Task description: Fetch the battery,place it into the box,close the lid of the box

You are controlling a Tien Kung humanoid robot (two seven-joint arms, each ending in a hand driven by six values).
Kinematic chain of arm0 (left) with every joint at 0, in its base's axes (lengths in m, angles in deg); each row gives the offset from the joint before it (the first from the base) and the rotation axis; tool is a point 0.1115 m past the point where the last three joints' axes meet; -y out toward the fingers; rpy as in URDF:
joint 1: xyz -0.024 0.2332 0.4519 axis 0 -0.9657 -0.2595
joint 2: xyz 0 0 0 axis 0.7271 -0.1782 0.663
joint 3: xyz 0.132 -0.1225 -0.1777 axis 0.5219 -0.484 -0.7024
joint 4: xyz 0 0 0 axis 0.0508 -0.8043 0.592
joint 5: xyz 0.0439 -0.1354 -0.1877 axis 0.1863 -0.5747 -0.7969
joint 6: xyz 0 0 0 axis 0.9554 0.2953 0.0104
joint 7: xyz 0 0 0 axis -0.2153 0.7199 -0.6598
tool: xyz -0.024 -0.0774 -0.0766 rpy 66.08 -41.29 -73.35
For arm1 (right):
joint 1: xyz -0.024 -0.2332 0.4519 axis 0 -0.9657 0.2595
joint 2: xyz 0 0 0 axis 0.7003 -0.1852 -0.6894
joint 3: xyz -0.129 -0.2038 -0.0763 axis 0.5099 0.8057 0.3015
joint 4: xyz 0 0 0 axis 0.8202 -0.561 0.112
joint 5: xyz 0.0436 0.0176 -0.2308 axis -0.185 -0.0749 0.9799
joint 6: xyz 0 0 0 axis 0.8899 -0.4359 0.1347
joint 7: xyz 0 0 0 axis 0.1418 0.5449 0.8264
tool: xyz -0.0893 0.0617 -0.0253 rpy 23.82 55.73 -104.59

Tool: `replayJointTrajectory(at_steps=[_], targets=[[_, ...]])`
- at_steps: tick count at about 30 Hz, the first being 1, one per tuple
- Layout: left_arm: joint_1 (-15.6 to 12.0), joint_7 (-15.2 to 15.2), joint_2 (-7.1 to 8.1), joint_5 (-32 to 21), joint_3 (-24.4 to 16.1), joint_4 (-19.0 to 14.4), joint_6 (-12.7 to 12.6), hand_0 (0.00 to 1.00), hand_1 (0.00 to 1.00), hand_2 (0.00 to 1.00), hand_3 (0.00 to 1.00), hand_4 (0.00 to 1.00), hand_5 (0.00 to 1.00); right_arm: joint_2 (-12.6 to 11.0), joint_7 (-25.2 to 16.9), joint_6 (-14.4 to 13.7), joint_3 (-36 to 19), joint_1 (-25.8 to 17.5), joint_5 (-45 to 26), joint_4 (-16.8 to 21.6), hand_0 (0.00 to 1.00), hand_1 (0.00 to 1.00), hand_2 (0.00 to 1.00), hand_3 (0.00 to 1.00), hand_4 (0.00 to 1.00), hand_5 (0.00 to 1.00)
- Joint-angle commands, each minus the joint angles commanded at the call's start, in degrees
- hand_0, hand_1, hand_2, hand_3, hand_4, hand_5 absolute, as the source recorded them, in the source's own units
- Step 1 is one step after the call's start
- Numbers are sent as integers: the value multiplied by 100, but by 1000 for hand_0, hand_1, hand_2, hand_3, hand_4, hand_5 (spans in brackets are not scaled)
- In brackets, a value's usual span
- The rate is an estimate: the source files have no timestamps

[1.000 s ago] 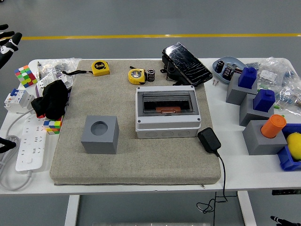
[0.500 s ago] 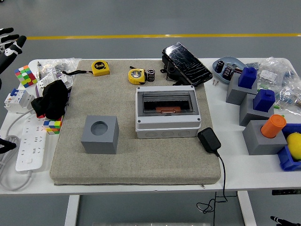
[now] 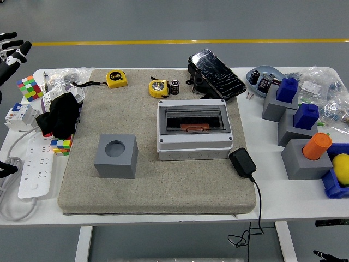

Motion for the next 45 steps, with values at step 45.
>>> replayJointTrajectory(at_steps=[45], targets=[[40, -86, 157, 69, 256, 29, 68, 466, 617, 629, 644, 990, 401, -43, 6, 16, 551, 8, -225, -10, 667, 671, 685, 531, 907, 479]])
